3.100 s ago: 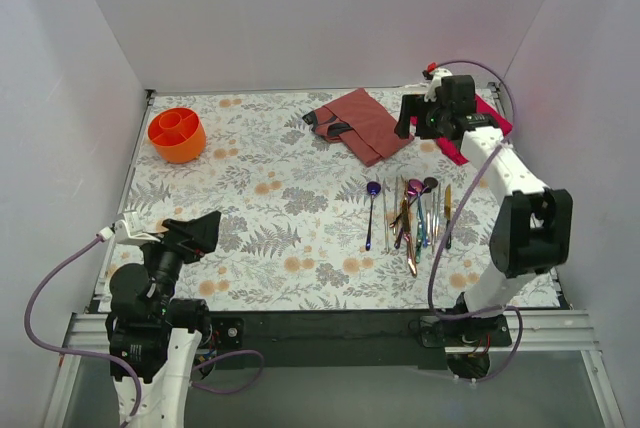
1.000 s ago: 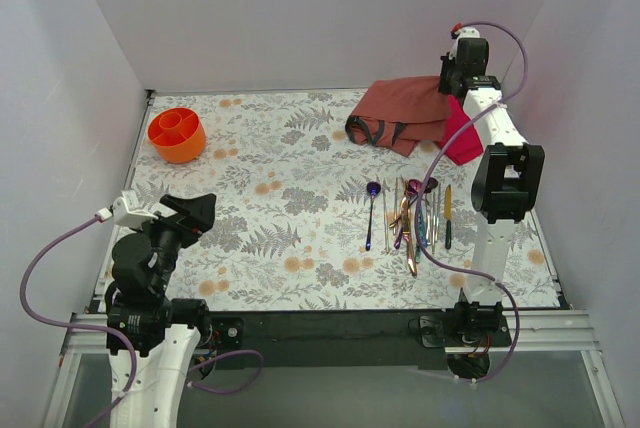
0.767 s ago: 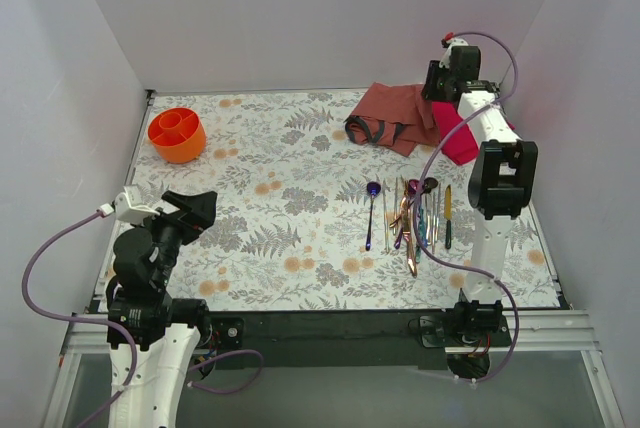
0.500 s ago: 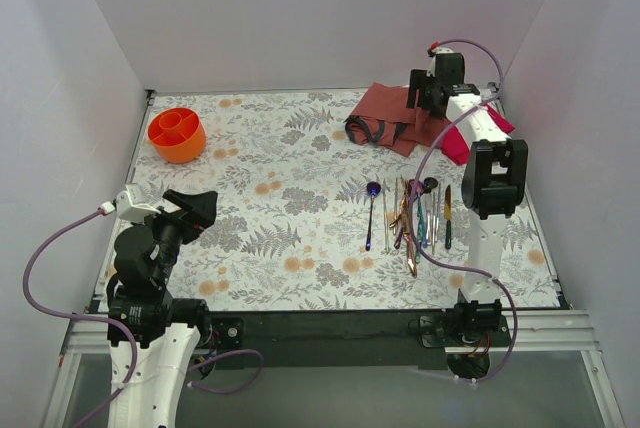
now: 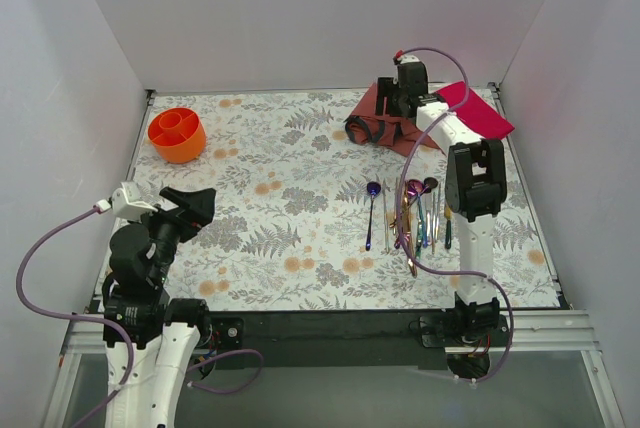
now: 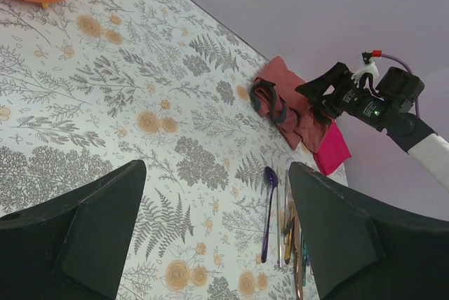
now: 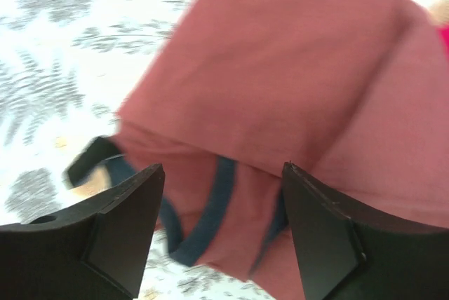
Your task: Sort the eating utensils into containers
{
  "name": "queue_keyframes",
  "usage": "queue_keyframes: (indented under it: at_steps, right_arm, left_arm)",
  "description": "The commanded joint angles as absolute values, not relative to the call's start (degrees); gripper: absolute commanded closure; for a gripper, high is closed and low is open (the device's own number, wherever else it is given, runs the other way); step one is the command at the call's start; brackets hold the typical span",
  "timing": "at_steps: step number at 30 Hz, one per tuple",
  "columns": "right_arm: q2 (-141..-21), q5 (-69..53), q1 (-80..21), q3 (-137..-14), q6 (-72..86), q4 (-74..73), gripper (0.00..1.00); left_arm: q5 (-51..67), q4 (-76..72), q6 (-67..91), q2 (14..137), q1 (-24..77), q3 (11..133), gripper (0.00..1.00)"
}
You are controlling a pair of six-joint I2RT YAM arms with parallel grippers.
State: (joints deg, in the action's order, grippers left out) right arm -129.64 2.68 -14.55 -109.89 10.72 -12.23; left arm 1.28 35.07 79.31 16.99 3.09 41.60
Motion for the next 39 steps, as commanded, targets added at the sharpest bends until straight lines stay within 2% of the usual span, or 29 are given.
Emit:
queue_keyframes:
  at_steps: [1,3,6,16,22,26,34,37,39]
  right_arm:
    - [-121.9,17.7,-14.1,-105.3,11.3,-6.7,0.20]
    - [-120.6,12.8,-14.1,-103.4,9.8,-4.6,0.19]
    - [-125.1,1.2,-14.1,-108.1,8.2,-5.0,0.19]
    - [-140.8,-11.1,-14.2,-118.5,13.6,-11.2,0.20]
    - [-143.5,-21.2,-15.7,-115.7,14.5,-12.5,0.21]
    - [-137.7,-24.6,-22.1,-106.0,14.3,-12.9,0.21]
    - [-121.7,-28.7,-48.0,-80.9,7.5,-16.9,0.21]
    - [-114.1,-27.9,-58.1,-76.0,4.7,-22.7,0.20]
    - [-103.9,-22.7,-62.6,-73.1,7.2,-23.0,0.18]
  left_arm:
    - [0.7,37.1,79.4,16.9,2.8,44.2,0.16]
    - [-1.2,37.4,79.2,16.7,2.8,44.6,0.16]
    - [-1.8,37.4,79.2,16.7,2.8,44.8,0.16]
    - [-2.2,40.0,78.4,17.6,2.8,49.7,0.16]
    - [-2.7,40.5,77.3,17.4,2.9,51.4,0.16]
    - [-2.6,39.2,74.9,17.6,2.8,51.9,0.16]
    - [-3.3,38.9,68.7,20.5,2.8,55.5,0.16]
    - [-4.7,39.5,66.5,20.1,2.9,56.6,0.15]
    - [-6.8,39.3,65.7,19.1,2.8,57.5,0.14]
